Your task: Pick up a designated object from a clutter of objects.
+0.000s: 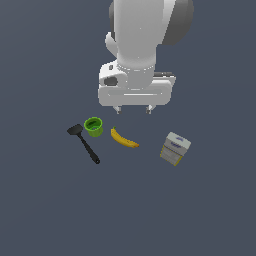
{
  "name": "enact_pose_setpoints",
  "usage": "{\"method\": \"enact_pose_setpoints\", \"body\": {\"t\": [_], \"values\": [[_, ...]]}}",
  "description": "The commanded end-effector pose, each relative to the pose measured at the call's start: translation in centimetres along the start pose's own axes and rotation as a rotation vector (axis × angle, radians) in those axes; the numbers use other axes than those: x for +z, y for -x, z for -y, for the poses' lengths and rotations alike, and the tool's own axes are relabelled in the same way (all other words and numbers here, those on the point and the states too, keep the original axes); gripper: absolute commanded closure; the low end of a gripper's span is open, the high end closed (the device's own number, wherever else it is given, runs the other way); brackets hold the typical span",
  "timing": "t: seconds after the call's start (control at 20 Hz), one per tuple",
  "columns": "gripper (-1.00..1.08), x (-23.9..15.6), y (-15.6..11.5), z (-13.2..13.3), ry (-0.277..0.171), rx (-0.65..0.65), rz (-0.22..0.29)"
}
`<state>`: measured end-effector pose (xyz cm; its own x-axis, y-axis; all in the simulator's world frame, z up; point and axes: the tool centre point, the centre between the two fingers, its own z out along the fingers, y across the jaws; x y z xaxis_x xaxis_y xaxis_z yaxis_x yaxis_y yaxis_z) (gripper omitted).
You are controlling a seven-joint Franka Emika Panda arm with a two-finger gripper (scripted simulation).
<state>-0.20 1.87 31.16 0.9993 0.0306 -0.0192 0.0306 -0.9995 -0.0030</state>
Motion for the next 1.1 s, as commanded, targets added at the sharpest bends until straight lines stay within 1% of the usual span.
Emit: {"method": "enact_pose_setpoints", "body": {"t": [0.0,0.4,0.6,0.8,0.9,1.05], "values": [[-0.2,0.0,0.0,0.0,0.0,0.0,0.0],[-0.2,-0.6,-0.2,0.5,0.012,-0.035,-0.013],[-0.2,-0.1,-0.2,-0.1,0.014,-0.033,-0.008],[-0.2,1.4,0.1,-2.1,0.022,-0.032,0.009],[-0.2,2.7,0.4,-3.6,0.028,-0.032,0.022],[-0.2,5.0,1.1,-6.6,0.038,-0.032,0.05]]}}
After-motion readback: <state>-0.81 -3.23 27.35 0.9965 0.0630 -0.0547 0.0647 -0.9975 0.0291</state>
